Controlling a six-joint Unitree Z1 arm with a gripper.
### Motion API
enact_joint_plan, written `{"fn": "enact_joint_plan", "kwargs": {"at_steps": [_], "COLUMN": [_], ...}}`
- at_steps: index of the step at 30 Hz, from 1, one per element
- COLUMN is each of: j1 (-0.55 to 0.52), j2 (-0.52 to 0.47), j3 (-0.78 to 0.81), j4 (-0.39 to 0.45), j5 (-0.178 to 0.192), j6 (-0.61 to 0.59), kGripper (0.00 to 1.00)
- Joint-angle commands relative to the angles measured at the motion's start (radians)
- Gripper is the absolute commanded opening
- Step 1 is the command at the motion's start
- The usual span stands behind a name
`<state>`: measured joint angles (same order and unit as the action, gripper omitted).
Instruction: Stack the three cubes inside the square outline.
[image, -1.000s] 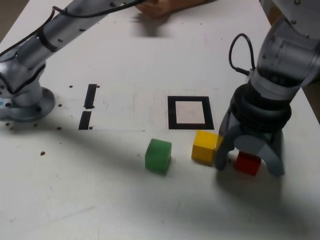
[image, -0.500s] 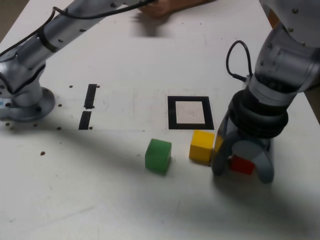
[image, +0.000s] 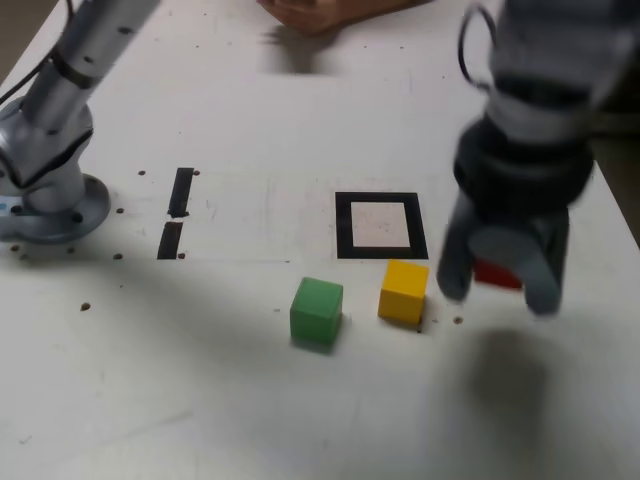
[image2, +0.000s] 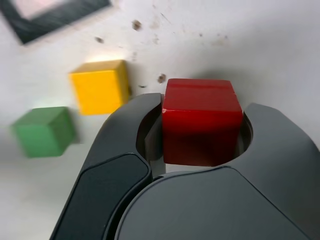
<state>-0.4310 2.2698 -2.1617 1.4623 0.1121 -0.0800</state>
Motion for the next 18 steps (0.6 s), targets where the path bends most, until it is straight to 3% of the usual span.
{"fn": "enact_joint_plan", "kwargs": {"at_steps": [1,5,9,13,18], "j1": [0.001,0.021,0.076,0.134,0.189], "j2": [-0.076,-0.178,-0.252,-0.287,-0.299], "j3": [0.013,0.083,0.221,0.360,0.520], "j4": [0.040,0.094,0.081,0.005,-0.153], "j5": [0.029,0.068,0.073,0.059,0.017], "j6": [-0.004,-0.007,-0.002,0.020,0.050], "kGripper": [0.02,0.02,0.02,0.02,0.03]}}
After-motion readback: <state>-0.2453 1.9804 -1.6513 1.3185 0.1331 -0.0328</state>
